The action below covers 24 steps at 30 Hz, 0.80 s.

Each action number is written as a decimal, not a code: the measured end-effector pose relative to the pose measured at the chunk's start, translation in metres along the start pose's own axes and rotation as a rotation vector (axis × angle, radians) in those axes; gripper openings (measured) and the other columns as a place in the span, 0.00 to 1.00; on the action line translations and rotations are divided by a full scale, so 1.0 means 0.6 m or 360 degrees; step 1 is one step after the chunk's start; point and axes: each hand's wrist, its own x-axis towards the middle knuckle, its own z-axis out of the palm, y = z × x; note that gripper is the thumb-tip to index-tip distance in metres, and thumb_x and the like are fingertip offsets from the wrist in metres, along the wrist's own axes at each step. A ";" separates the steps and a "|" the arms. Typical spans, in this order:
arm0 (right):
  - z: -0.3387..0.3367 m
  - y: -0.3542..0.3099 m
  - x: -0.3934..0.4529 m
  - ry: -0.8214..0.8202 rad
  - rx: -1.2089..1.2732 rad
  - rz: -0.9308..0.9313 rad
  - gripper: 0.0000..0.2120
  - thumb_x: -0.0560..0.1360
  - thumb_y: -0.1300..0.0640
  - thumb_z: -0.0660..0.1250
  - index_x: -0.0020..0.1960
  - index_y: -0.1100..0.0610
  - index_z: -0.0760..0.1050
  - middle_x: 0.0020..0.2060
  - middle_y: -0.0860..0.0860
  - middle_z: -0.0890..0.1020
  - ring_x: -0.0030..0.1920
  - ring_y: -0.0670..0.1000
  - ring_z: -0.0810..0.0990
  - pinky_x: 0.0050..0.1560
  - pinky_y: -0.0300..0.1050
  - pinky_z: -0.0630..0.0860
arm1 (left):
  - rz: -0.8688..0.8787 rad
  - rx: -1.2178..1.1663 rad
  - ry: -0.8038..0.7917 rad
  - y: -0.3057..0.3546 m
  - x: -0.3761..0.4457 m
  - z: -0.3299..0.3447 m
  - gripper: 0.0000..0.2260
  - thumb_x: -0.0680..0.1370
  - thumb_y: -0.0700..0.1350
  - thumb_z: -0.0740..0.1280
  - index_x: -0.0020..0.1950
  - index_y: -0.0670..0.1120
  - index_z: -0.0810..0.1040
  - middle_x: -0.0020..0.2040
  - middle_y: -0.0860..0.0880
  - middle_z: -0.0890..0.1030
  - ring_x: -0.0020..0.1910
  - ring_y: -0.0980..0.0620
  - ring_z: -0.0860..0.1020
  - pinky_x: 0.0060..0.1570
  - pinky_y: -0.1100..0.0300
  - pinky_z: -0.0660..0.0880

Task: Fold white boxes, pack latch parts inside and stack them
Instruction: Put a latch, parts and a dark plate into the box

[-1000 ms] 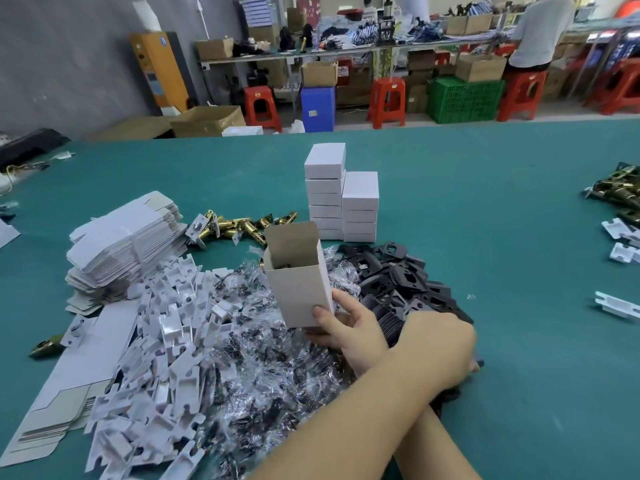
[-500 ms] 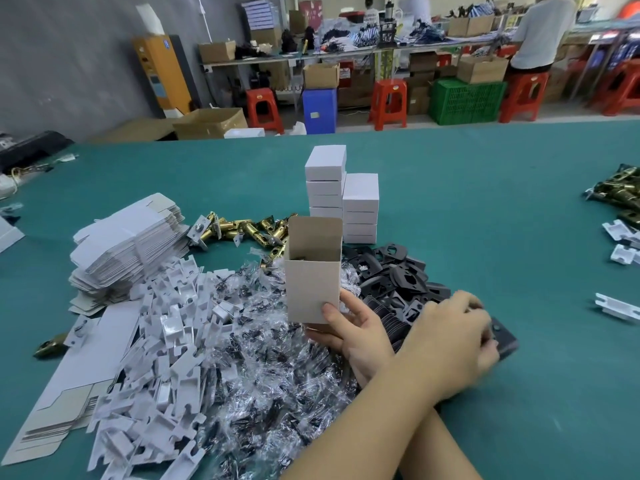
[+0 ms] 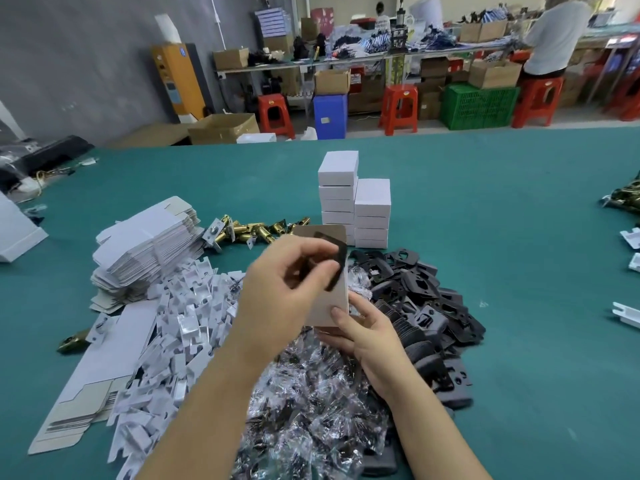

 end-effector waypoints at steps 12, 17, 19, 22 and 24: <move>0.019 -0.029 -0.025 0.0074 0.0031 0.0002 0.21 0.72 0.55 0.78 0.65 0.49 0.82 0.56 0.60 0.86 0.56 0.63 0.86 0.53 0.51 0.84 | 0.0337 0.0657 0.0047 -0.024 0.018 -0.014 0.07 0.74 0.34 0.76 0.48 0.45 0.86 0.61 0.50 0.74 0.51 0.60 0.74 0.51 0.68 0.75; 0.021 -0.033 -0.026 0.0070 0.0052 0.0004 0.26 0.71 0.55 0.77 0.68 0.54 0.78 0.57 0.60 0.86 0.56 0.63 0.85 0.54 0.51 0.84 | 0.0351 0.0615 -0.0039 -0.029 0.012 -0.010 0.04 0.77 0.36 0.73 0.48 0.44 0.86 0.62 0.48 0.78 0.55 0.53 0.78 0.54 0.55 0.79; 0.022 -0.033 -0.026 0.0063 0.0062 0.0006 0.25 0.72 0.56 0.76 0.69 0.54 0.78 0.57 0.61 0.85 0.56 0.63 0.85 0.54 0.52 0.84 | 0.0334 0.0599 -0.0041 -0.029 0.014 -0.013 0.05 0.77 0.36 0.73 0.50 0.43 0.87 0.62 0.49 0.79 0.55 0.56 0.77 0.58 0.60 0.76; 0.023 -0.032 -0.026 0.0060 0.0082 0.0001 0.26 0.71 0.56 0.77 0.69 0.54 0.78 0.56 0.61 0.86 0.56 0.63 0.85 0.53 0.51 0.84 | 0.0249 0.0588 -0.0145 -0.024 0.019 -0.021 0.11 0.78 0.37 0.73 0.59 0.43 0.86 0.64 0.51 0.78 0.58 0.60 0.75 0.62 0.71 0.71; 0.023 -0.032 -0.026 0.0070 0.0102 0.0004 0.26 0.71 0.55 0.77 0.68 0.54 0.78 0.56 0.61 0.86 0.56 0.63 0.86 0.53 0.50 0.84 | 0.0183 0.0558 -0.0336 -0.021 0.020 -0.025 0.16 0.78 0.39 0.73 0.66 0.44 0.82 0.66 0.53 0.78 0.62 0.61 0.74 0.65 0.69 0.71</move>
